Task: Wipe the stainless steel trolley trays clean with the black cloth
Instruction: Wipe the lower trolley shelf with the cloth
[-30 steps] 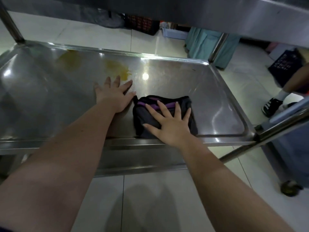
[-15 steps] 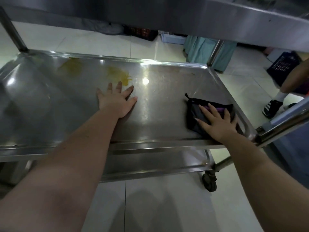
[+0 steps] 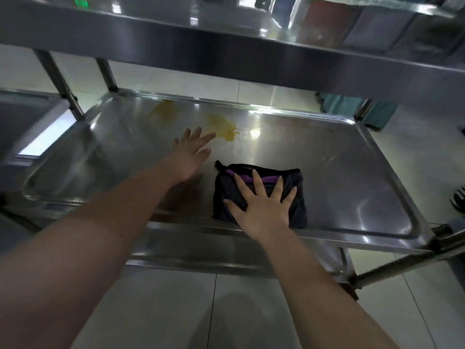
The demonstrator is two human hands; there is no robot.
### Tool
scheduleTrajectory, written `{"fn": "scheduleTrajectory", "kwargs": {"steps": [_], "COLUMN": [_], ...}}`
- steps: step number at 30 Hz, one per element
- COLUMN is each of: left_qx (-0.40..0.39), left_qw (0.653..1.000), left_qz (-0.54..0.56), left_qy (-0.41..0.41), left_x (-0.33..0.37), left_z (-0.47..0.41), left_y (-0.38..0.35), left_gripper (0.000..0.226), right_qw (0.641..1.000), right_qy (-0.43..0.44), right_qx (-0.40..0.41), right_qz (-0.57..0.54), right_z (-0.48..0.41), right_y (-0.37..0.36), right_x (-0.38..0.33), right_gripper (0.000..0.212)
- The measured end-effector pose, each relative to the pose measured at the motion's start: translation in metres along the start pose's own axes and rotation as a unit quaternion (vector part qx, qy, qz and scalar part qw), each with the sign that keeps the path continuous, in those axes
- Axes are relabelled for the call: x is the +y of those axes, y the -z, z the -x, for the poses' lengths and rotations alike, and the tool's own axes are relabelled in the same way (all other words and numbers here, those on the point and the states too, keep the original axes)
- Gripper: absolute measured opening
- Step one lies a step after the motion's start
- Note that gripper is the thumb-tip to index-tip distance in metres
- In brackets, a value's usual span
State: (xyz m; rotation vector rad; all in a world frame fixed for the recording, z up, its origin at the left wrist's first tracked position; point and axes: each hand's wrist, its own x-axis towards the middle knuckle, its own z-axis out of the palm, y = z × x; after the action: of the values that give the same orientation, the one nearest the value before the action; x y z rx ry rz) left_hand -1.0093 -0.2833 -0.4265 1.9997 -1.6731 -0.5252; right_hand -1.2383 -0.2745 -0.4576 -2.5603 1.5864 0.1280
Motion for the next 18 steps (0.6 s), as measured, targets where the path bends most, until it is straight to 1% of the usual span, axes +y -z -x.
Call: {"fn": "scheduleTrajectory", "kwargs": {"steps": [3, 5, 7, 8, 10, 11, 13, 14, 16, 18], "left_qx": [0.001, -0.003, 0.005, 0.012, 0.01, -0.005, -0.044, -0.054, -0.051, -0.045], "left_qw": [0.999, 0.997, 0.996, 0.995, 0.994, 0.994, 0.991, 0.987, 0.982, 0.981], "left_qz": [-0.051, -0.078, -0.083, -0.083, -0.081, -0.083, -0.118, -0.145, -0.18, -0.188], "left_qy": [-0.008, -0.018, -0.039, -0.055, -0.074, -0.074, -0.053, -0.039, -0.013, 0.013], "left_x": [-0.009, 0.002, 0.028, 0.044, 0.076, 0.09, 0.105, 0.107, 0.108, 0.112], "left_z": [0.034, 0.05, 0.057, 0.057, 0.056, 0.056, 0.054, 0.052, 0.046, 0.036], "left_y": [0.012, 0.007, -0.005, -0.014, -0.036, -0.048, -0.072, -0.082, -0.091, -0.095], "left_gripper": [0.051, 0.055, 0.056, 0.055, 0.055, 0.057, 0.059, 0.059, 0.058, 0.064], "right_qw": [1.0, 0.999, 0.997, 0.996, 0.996, 0.997, 0.998, 0.998, 0.993, 0.985], "right_qy": [0.006, 0.015, 0.004, -0.011, -0.032, -0.03, -0.016, -0.013, -0.028, -0.043], "right_qx": [-0.006, -0.025, -0.03, -0.014, 0.008, 0.0, -0.006, 0.013, 0.068, 0.089], "right_qz": [-0.009, -0.03, -0.074, -0.087, -0.08, -0.072, -0.062, -0.064, -0.088, -0.145], "right_z": [0.0, -0.003, -0.008, -0.011, -0.016, -0.016, -0.019, -0.022, -0.032, -0.042], "right_y": [0.001, 0.003, 0.013, 0.019, 0.028, 0.029, 0.027, 0.025, 0.025, 0.027], "right_x": [-0.028, -0.03, -0.013, 0.002, 0.033, 0.045, 0.06, 0.065, 0.075, 0.085], "right_gripper": [0.072, 0.072, 0.069, 0.064, 0.056, 0.055, 0.053, 0.051, 0.047, 0.045]}}
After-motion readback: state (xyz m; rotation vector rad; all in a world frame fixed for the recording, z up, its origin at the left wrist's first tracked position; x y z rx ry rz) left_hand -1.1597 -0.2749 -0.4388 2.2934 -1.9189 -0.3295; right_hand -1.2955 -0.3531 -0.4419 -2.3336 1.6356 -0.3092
